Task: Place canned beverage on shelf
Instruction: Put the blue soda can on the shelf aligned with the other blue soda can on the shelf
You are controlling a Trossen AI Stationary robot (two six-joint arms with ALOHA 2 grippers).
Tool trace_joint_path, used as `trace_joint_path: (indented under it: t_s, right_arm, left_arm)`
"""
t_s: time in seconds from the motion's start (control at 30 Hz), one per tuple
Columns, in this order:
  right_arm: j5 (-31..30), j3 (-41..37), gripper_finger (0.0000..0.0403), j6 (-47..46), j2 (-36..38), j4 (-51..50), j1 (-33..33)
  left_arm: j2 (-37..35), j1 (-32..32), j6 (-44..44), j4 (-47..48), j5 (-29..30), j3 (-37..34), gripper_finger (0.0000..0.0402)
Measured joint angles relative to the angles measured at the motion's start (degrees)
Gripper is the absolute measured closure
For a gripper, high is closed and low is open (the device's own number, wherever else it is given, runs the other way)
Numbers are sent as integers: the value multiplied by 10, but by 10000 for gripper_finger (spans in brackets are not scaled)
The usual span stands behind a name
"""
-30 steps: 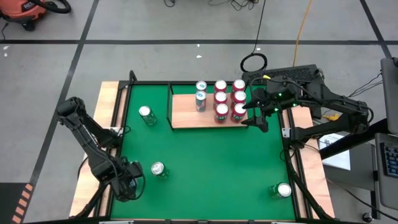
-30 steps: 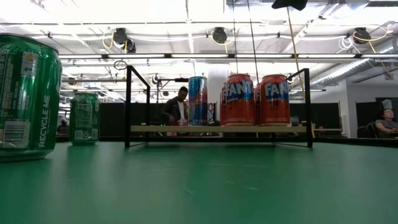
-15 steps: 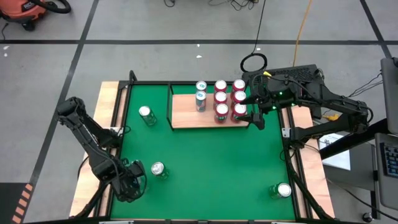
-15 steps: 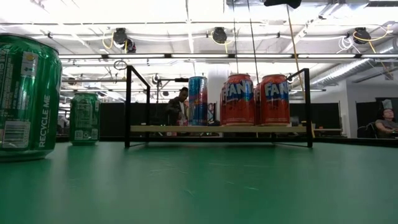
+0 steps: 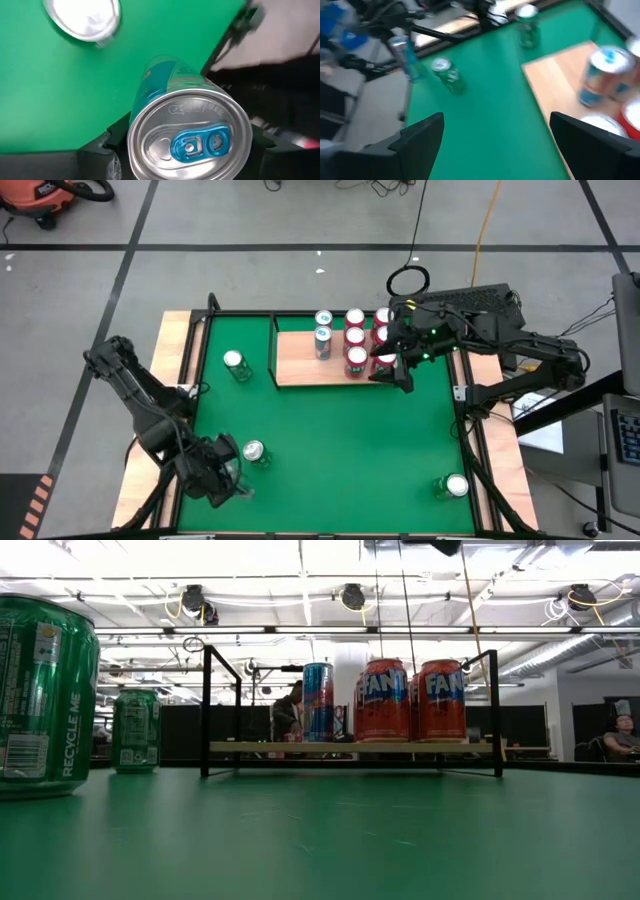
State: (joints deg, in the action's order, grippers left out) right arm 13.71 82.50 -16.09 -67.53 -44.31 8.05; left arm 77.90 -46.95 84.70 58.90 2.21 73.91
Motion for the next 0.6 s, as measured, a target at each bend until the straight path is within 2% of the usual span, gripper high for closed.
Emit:
trace_joint_path:
  t_s: [0.1,0.27,0.47,0.6]
  right_arm:
    - [-2,0,49,15,-6,30,-23]
    - [-22,0,37,20,-16,86,-59]
    - [-51,0,8,35,-42,121,-98]
    - [-64,0,4,36,-62,180,-124]
  left_arm:
    - [-1,30,37,42,21,43,181]
    - [-2,79,63,48,89,103,181]
    - [-1,145,66,35,160,132,180]
    - [-1,190,92,25,187,136,180]
